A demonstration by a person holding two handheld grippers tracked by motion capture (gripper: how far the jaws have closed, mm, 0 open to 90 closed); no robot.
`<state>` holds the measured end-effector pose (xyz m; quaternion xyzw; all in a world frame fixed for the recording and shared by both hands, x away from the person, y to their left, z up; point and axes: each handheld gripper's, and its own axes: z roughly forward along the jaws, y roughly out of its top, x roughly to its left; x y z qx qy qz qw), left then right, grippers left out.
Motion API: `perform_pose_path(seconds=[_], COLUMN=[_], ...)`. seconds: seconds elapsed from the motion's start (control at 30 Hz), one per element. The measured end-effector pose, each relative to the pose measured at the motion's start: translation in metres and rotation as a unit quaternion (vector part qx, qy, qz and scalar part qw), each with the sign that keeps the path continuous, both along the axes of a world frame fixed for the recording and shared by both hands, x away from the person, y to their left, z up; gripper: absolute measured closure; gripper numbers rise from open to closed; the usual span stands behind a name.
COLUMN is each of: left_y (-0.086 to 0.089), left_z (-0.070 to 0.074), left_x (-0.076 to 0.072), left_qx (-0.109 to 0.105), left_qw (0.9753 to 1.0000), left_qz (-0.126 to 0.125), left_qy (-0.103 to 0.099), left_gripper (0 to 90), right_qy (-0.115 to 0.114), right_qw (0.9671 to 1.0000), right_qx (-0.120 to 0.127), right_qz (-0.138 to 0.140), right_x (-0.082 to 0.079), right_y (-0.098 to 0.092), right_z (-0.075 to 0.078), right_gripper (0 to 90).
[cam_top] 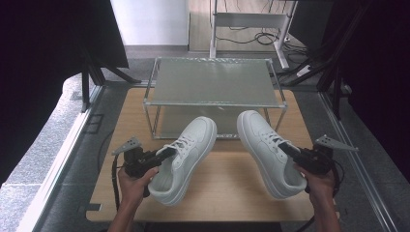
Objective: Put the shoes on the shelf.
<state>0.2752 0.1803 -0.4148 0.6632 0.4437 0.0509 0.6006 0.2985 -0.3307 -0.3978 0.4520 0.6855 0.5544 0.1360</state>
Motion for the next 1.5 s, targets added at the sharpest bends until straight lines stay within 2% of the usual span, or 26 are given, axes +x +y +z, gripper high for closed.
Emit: perform_pose_path(seconds=[0.27, 0.5, 0.67, 0.8, 0.97, 1.27, 1.5], left_y=[0.004, 0.007, 0.010, 0.009, 0.005, 0.006, 0.009], left_z=[0.004, 0.019, 0.032, 0.043, 0.054, 0.071, 0.078], left_x=[-0.003, -0.005, 0.003, 0.012, 0.022, 0.037, 0.043], left_qx=[-0.015, -0.032, -0.037, -0.042, -0.038, -0.037, -0.039], left_qw=[0.9999, 0.9993, 0.9989, 0.9986, 0.9987, 0.9987, 0.9985], left_qz=[0.000, -0.003, -0.003, -0.004, -0.003, -0.002, 0.012], left_qy=[-0.006, -0.020, -0.029, -0.031, -0.033, -0.036, -0.036], left_gripper=[81.3, 81.4, 81.4, 81.5, 81.4, 81.5, 81.7], right_qy=[-0.009, -0.028, -0.038, -0.041, -0.046, -0.039, -0.041], right_qw=[0.9998, 0.9994, 0.9990, 0.9985, 0.9983, 0.9989, 0.9984], right_qx=[0.015, 0.019, 0.022, 0.035, 0.035, 0.026, 0.034], right_qz=[0.003, 0.005, 0.007, 0.009, 0.006, -0.005, -0.017], right_x=[-0.002, -0.007, -0.001, 0.006, 0.012, 0.025, 0.032], right_y=[0.000, -0.001, -0.001, 0.000, 0.002, 0.005, 0.004], right_z=[0.005, 0.020, 0.030, 0.037, 0.049, 0.062, 0.071], right_gripper=[84.9, 85.0, 85.0, 85.0, 85.0, 85.0, 85.0])
